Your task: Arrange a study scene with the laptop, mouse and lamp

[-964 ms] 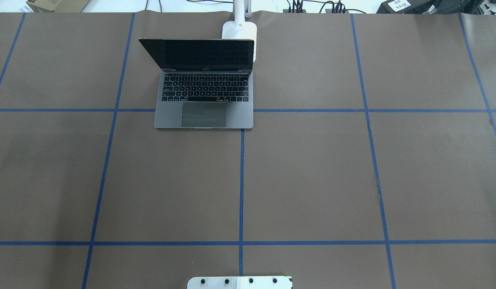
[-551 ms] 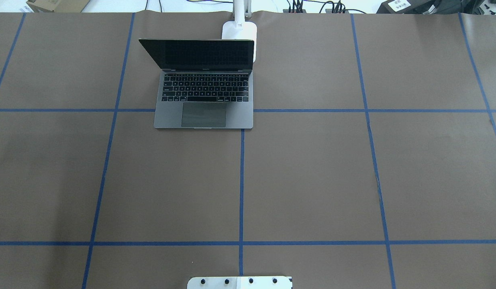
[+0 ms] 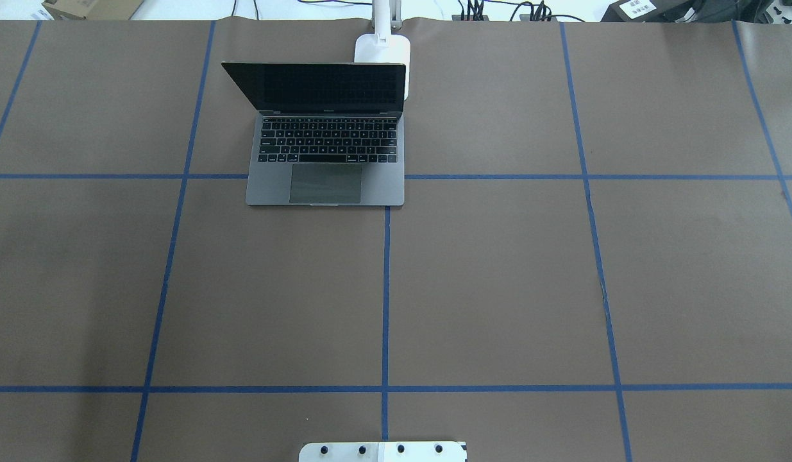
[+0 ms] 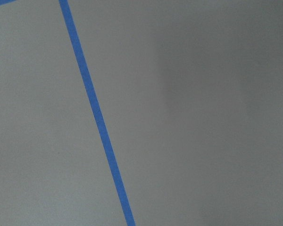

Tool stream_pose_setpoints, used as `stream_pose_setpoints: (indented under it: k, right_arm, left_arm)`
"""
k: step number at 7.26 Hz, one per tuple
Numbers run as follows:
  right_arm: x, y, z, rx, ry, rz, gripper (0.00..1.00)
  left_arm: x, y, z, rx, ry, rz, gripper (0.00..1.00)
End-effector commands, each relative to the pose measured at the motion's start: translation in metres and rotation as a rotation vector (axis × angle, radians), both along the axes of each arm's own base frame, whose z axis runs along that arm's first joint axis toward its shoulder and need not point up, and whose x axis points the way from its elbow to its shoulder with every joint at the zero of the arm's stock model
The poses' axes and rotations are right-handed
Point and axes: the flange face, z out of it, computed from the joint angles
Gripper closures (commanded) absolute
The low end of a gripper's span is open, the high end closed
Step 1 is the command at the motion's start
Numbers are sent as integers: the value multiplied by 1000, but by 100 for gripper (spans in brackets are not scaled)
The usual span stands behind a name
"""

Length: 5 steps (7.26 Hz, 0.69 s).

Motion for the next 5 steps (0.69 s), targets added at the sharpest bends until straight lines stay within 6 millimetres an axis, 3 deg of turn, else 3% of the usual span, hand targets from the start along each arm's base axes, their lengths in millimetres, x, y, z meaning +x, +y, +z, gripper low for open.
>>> stream_pose_setpoints:
  k: [1,5]
  right_arm:
    - [-1,25,10,-9,5,-13,0]
    - [-9,35,31,-336,-53,-25,2]
  left_arm:
    - [0,0,3,-6,-2,0,0]
    - [0,-1,3,-1,0,-1,0]
